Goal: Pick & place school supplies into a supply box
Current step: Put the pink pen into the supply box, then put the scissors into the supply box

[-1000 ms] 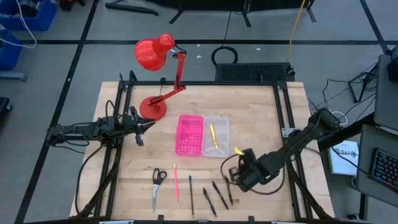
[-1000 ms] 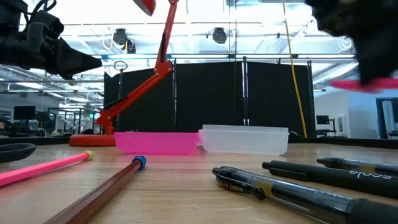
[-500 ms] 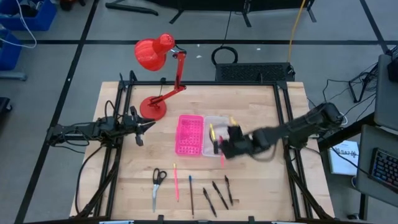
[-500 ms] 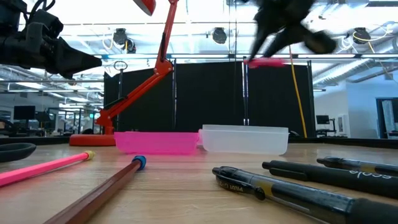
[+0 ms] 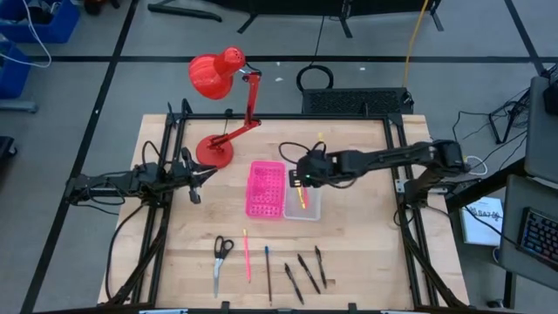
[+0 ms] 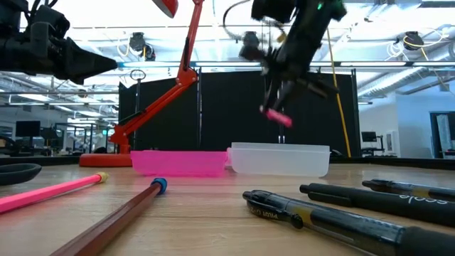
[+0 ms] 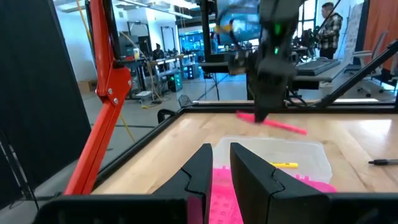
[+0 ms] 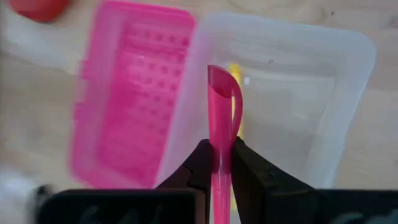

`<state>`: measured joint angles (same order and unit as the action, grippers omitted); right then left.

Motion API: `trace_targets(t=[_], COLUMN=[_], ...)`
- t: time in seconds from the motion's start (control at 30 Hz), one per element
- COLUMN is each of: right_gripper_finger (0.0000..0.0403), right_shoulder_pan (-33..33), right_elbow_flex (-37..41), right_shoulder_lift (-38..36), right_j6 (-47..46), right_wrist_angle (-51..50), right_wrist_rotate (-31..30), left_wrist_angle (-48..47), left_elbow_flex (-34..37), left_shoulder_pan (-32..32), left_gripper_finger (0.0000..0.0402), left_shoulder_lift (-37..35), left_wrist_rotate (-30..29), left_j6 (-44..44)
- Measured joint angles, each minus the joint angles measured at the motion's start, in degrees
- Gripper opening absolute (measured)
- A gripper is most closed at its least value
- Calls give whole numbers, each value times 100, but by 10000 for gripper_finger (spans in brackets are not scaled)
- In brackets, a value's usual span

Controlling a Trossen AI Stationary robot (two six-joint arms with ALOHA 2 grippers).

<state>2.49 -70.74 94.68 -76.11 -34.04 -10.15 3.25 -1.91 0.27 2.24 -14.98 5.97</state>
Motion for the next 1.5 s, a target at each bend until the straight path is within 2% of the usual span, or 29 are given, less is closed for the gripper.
trace_targets(t=[0.2, 0.33, 0.77, 0.83, 1.07, 1.27, 1.33, 1.4, 1.5], right_gripper_finger=[30, 30, 30, 44, 129, 155, 155, 152, 144], right_shoulder_pan=[255, 313, 386, 389, 390, 390, 388, 259, -277], right_elbow_flex=[0, -2, -2, -2, -2, -2, -2, -2, 187], right_shoulder_lift=[692, 984, 1085, 1085, 1076, 700, 427, 57, -610], right_j6=[379, 505, 347, 337, 378, 1332, 1926, 2627, 3437], right_wrist_angle=[278, 427, 393, 408, 423, 255, 168, 181, 449], right_wrist_rotate=[399, 377, 416, 397, 442, 579, 566, 208, -1367], left_wrist_angle=[0, 0, -5, -8, -18, -22, -30, -36, -100], left_elbow_flex=[0, 0, -2, -2, -4, -7, -7, -7, -9], left_shoulder_pan=[0, -2, -2, -1, -2, -1, 2, 2, 2], left_gripper_finger=[65, 65, 65, 65, 65, 65, 65, 65, 65], left_shoulder_lift=[0, 0, 0, 0, 0, 0, 0, 0, 0], left_wrist_rotate=[-3, -3, -5, -5, -5, -8, -7, -11, -29], left_j6=[31, 31, 28, 26, 16, 18, 32, 106, 252])
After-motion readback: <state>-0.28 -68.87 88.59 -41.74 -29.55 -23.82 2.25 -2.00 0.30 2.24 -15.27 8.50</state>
